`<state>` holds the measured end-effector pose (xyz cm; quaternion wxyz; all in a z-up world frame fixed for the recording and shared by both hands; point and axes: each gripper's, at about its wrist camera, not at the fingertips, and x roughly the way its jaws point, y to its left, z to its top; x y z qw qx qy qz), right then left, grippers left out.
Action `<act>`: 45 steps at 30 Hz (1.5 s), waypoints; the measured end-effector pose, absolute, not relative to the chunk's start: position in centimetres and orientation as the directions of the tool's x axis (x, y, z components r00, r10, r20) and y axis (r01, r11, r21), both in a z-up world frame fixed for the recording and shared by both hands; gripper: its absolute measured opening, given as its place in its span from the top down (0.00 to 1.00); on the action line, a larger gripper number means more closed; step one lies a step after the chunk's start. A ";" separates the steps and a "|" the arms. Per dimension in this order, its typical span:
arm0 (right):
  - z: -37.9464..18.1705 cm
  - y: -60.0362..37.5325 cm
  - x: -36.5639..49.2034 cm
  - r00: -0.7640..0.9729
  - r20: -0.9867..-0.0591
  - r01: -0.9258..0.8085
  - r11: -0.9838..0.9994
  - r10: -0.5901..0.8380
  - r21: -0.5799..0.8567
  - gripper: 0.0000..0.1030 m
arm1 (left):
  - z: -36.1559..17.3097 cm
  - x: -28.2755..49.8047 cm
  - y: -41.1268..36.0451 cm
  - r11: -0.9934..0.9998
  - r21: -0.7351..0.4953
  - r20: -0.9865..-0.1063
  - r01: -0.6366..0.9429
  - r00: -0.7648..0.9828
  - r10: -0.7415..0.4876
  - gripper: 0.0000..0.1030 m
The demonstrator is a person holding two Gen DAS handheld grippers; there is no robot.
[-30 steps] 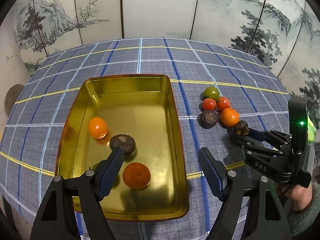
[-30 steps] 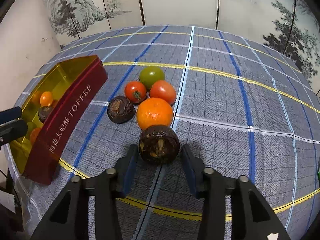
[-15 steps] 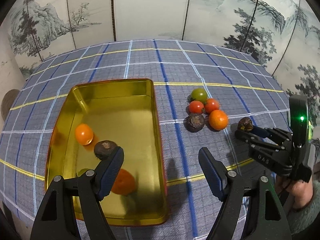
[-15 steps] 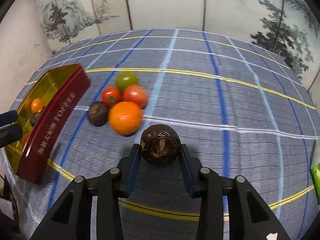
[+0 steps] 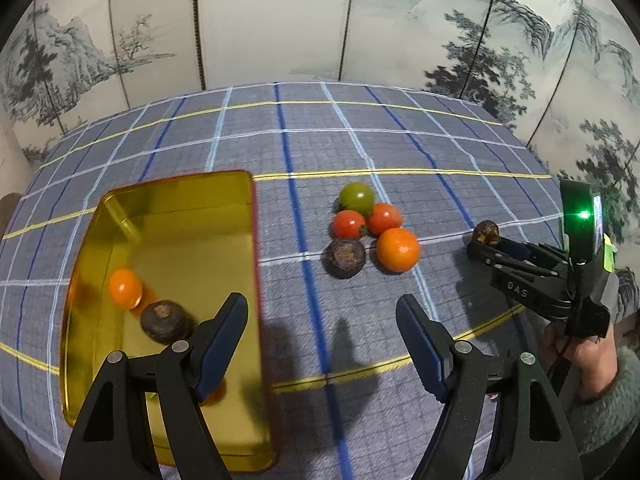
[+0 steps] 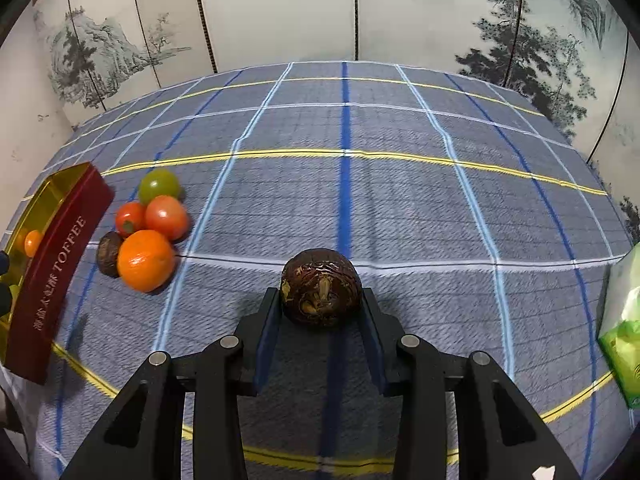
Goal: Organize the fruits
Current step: 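Grasp the dark brown dried fruit with the left gripper while the right gripper holds the patterned fruit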
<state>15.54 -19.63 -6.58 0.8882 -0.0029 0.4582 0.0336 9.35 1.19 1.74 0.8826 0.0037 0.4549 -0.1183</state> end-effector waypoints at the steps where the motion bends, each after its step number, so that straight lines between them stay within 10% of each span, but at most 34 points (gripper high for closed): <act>1: -6.6 -19.8 15.7 0.580 -0.813 -0.061 0.998 0.053 0.021 0.65 | 1.7 9.6 0.9 0.971 -0.105 -0.806 0.217 0.553 -0.211 0.26; 18: -7.0 -20.8 16.5 0.615 -0.788 -0.085 0.996 0.027 -0.032 0.65 | -1.5 13.3 -1.6 0.959 -0.182 -0.850 0.219 0.456 -0.266 0.60; 45: -7.0 -21.9 17.0 0.614 -0.788 -0.095 0.995 0.045 -0.017 0.65 | -3.3 15.5 -2.6 0.958 -0.167 -0.872 0.232 0.418 -0.253 0.67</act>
